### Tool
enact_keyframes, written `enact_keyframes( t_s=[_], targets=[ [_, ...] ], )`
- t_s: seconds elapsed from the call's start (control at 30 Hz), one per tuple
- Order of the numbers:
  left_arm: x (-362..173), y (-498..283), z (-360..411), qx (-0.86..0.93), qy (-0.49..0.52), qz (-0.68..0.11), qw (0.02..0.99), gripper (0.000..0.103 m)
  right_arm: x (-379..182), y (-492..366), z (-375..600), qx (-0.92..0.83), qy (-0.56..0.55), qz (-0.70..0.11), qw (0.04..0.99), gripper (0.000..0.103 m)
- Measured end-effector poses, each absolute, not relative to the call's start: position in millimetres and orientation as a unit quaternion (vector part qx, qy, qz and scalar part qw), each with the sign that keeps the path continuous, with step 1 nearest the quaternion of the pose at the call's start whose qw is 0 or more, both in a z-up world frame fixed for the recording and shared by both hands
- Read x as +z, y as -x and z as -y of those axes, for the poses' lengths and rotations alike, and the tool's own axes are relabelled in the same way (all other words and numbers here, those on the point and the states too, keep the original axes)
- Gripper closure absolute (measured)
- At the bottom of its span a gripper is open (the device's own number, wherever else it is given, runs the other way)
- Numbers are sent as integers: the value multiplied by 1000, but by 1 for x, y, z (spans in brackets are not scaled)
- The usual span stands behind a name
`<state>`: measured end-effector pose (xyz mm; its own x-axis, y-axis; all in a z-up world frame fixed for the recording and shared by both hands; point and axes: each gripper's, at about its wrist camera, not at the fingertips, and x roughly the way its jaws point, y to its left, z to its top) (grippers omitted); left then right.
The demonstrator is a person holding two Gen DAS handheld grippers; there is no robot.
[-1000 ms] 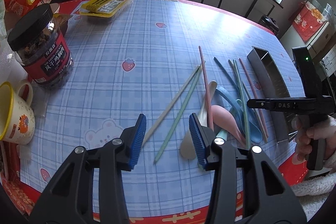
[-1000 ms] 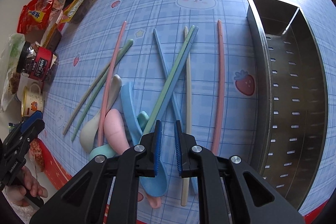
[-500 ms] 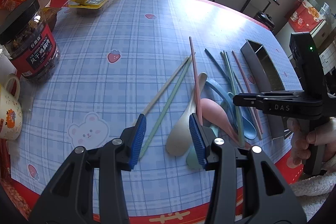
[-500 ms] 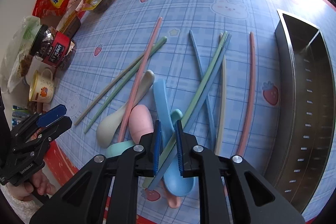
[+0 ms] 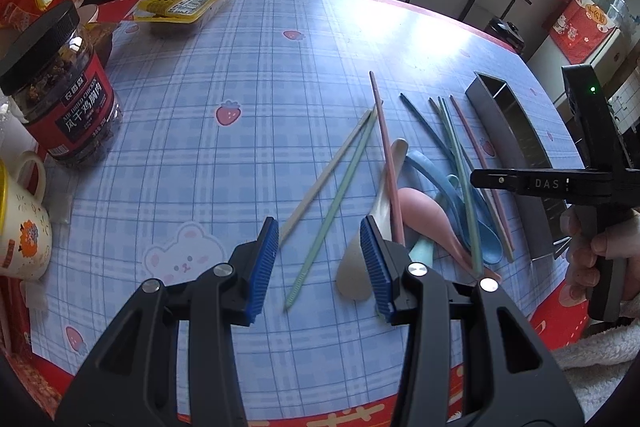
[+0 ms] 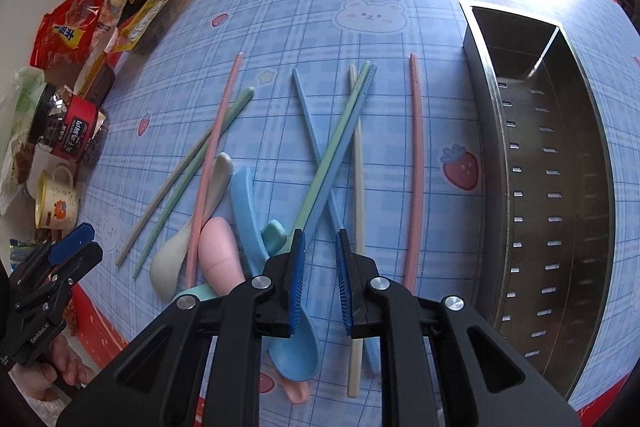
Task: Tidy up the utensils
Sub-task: 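Close the right tool on the blue chopstick while the left tool grasps the beige chopstick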
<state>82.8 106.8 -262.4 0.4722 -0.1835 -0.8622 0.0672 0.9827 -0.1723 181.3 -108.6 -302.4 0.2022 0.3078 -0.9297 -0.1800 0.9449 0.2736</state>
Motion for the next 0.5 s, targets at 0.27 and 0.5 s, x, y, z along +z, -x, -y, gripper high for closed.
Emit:
enact_keyframes(
  t_s=[0.27,0.5],
  targets=[
    [-283,-115,-114,-84,13,-527,846,59,-304,-186,105,159,-62,-612,772,87],
    [-303,-130,-101,-102,-27,-543,833,64,-305,-190,101,161,-63,-613,771,87]
  ],
)
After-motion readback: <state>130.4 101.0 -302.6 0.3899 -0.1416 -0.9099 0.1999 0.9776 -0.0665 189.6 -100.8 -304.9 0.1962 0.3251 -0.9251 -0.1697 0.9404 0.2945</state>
